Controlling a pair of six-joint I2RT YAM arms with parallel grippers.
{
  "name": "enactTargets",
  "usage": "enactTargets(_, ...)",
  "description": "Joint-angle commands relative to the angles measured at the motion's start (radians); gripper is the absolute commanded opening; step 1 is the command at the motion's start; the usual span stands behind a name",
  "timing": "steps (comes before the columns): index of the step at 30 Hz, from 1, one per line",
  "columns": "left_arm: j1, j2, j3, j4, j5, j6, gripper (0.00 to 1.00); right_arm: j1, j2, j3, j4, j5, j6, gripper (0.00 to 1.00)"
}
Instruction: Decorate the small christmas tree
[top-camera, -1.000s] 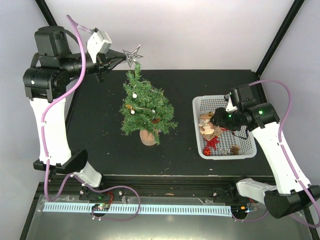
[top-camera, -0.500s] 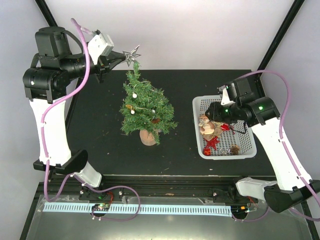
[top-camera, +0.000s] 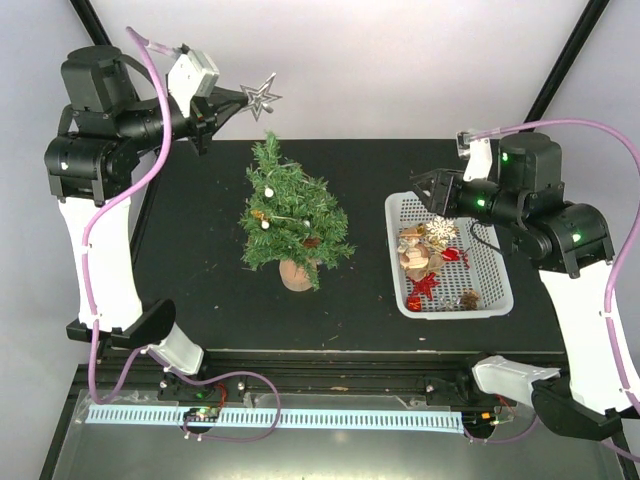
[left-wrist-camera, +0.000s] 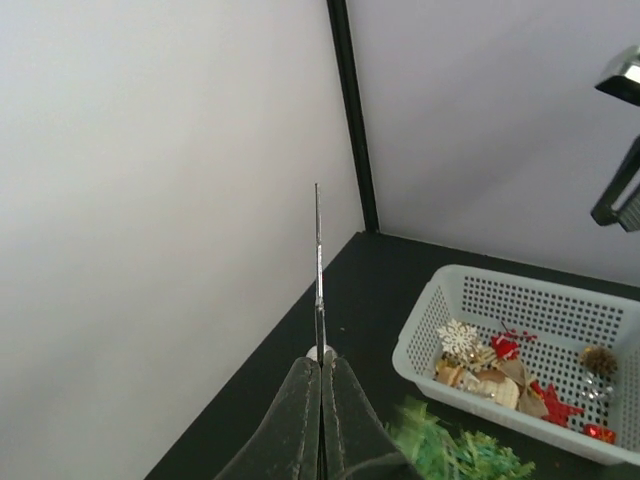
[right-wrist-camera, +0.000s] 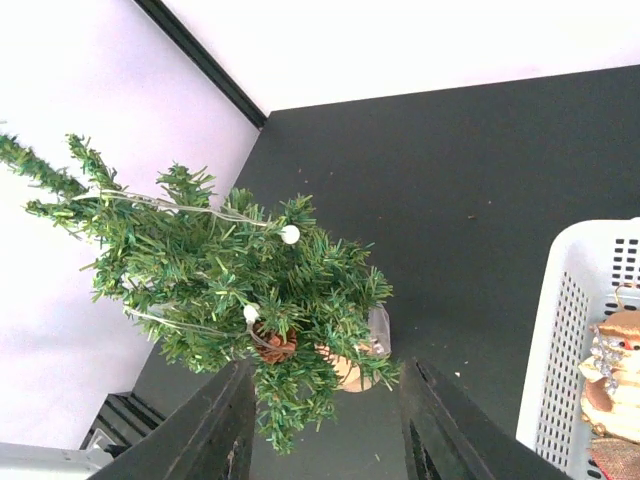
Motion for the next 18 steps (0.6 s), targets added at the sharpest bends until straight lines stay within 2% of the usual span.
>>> enactTargets(1,0.028,-0.015,0.02,0.104,0.001,-0.101,0.02,0.005,-0.012,-0.011,0.032,-0.035,-0.01,0.41)
enactTargets(5,0.063,-0.03,0.022,0.157,0.035,-0.156,0.01,0.003,-0.024,-0.014,0.05,-0.056,-0.012,0.4)
enactTargets(8,0.111,-0.052,0.022,0.235,0.137,-0.241,0.02,0.004,-0.021,0.007,0.068,-0.092,-0.019,0.37)
enactTargets(11,0.164,-0.061,0.007,0.358,0.362,-0.393,0.02,0.004,-0.011,0.05,0.1,-0.196,-0.026,0.37)
enactTargets(14,0.177,-0.088,-0.111,0.536,0.573,-0.582,0.04,0.006,0.006,0.1,0.148,-0.34,-0.013,0.38)
enactTargets(16,0.173,-0.114,-0.273,0.84,0.716,-0.847,0.05,0.01,0.021,0.133,0.167,-0.402,0.004,0.39)
enactTargets(18,0.151,-0.123,-0.467,1.408,0.812,-1.325,0.05,0.035,0.041,0.177,0.165,-0.424,0.01,0.42)
